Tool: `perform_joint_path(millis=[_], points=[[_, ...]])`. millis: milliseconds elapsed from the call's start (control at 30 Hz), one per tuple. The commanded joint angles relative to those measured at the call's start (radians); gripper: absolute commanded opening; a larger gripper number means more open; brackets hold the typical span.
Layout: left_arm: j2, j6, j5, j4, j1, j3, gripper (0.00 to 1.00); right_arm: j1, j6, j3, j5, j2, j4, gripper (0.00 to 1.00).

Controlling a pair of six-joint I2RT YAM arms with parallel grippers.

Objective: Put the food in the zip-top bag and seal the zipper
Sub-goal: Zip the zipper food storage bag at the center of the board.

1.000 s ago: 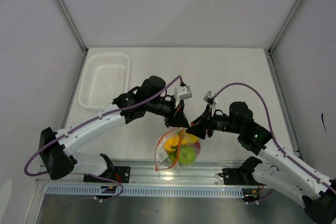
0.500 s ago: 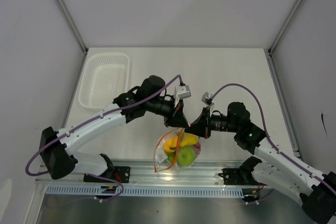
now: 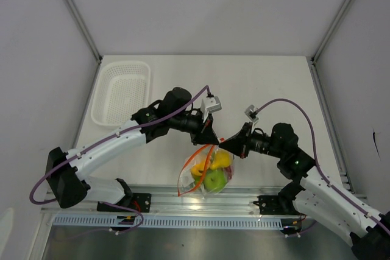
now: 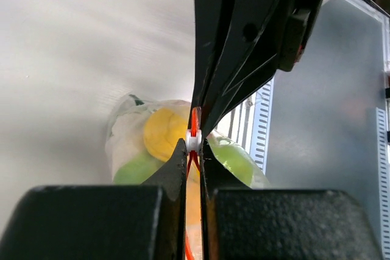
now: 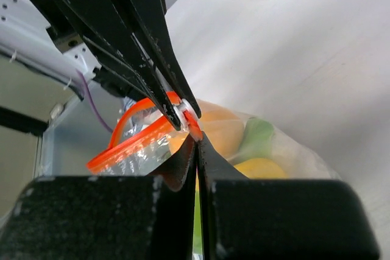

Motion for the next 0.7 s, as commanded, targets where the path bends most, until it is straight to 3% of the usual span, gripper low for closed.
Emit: perform_joint_path(millis=[0,233,433,467,500,533,600,667], points=[[0.000,-0.013,-0.063,-0.085,0.000,0.018,0.01,-0.032,0.091,0.010,0.150,-0.057,0.073,0.00],[0.014,-0.033,-0.106,-0.123,-0.028,0.029,0.01,-0.036,0.152,0.013,0.235,-0.099,0.028,0.00],[0.014,-0.042,-0.051,-0.092,-0.032,0.026,0.01,-0.036,0.060,0.043,-0.028,-0.038,0.011,0.00],[0.023,-0.042,-0.041,-0.096,-0.032,0.041,0.00,-0.036,0.031,0.063,-0.034,-0.036,-0.025,0.04],[0.024,-0.042,-0.037,-0.099,-0.032,0.043,0.01,-0.036,0.014,0.076,-0.032,-0.034,-0.050,0.15],[0.027,-0.042,-0.032,-0.099,-0.032,0.047,0.01,-0.036,-0.006,0.089,-0.016,-0.034,-0.071,0.38],[0.027,-0.052,-0.035,-0.097,-0.032,0.058,0.00,-0.036,-0.058,0.129,-0.009,-0.030,-0.168,0.50],[0.029,-0.059,-0.037,-0.094,-0.031,0.067,0.01,-0.036,-0.080,0.145,-0.006,-0.031,-0.205,0.54]])
